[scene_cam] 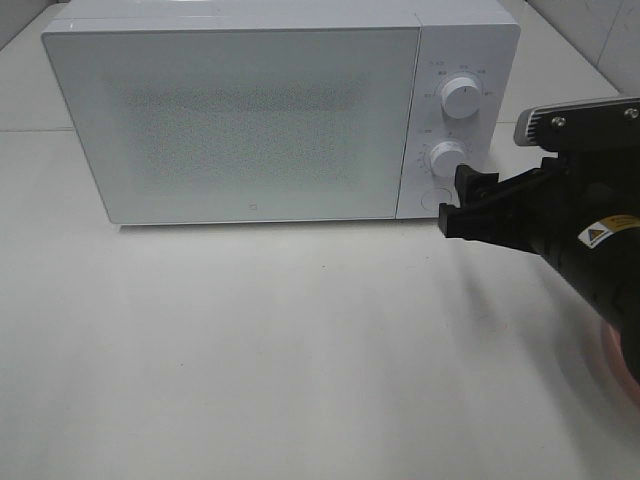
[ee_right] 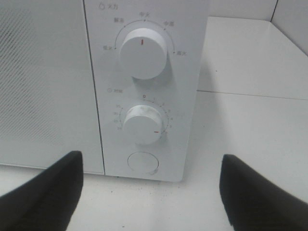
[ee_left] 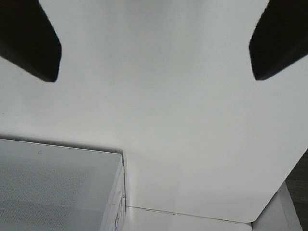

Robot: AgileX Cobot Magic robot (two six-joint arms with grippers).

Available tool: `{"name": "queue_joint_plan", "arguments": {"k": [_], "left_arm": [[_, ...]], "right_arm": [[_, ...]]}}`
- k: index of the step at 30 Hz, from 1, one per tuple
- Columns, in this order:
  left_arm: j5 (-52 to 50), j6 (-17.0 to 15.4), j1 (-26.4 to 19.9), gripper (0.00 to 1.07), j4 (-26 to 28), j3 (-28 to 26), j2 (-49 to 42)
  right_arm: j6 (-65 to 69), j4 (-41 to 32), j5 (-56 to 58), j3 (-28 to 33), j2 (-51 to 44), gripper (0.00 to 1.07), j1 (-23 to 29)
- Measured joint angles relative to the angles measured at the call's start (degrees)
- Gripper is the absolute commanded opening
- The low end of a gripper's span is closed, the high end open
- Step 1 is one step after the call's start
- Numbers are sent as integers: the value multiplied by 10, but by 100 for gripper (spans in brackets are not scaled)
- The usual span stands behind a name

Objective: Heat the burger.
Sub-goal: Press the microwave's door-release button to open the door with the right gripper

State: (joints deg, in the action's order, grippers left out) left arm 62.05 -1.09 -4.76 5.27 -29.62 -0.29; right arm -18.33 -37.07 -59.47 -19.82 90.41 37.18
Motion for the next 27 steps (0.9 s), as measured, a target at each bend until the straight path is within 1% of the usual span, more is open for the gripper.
{"name": "queue_joint_plan", "arguments": {"k": [1, 4, 9, 15, 18, 20, 21, 22, 23, 24, 25, 26, 27], "left_arm": [[0, 0, 0, 102, 0, 0, 0], [0, 0, 0, 102, 0, 0, 0], [0, 0, 0, 102, 0, 0, 0], [0, 0, 0, 102, 0, 0, 0], [0, 0, 0, 102, 0, 0, 0], [0, 0, 0, 102, 0, 0, 0], [0, 0, 0, 102, 0, 0, 0], [0, 0, 0, 102, 0, 0, 0], [0, 0, 0, 102, 0, 0, 0], [0, 0, 0, 102, 0, 0, 0], [0, 0, 0, 102, 0, 0, 0], [0, 0, 0, 102, 0, 0, 0], [0, 0, 0, 102, 0, 0, 0]], "right_arm": [[0, -5, -11, 0, 12, 76, 12], [2, -6, -21, 0, 30, 76, 23], [22, -13, -32, -1, 50, 76, 25], [40, -15, -36, 1, 53, 76, 25], [49, -15, -36, 1, 53, 73, 25], [74, -15, -36, 1, 53, 66, 25], [74, -15, -36, 1, 53, 66, 25], [103, -17, -36, 1, 53, 59, 25], [123, -17, -36, 1, 53, 56, 25], [123, -17, -36, 1, 53, 56, 25], [164, -17, -36, 1, 53, 46, 25], [164, -17, -36, 1, 53, 46, 25], [215, -17, -36, 1, 53, 35, 25]]}}
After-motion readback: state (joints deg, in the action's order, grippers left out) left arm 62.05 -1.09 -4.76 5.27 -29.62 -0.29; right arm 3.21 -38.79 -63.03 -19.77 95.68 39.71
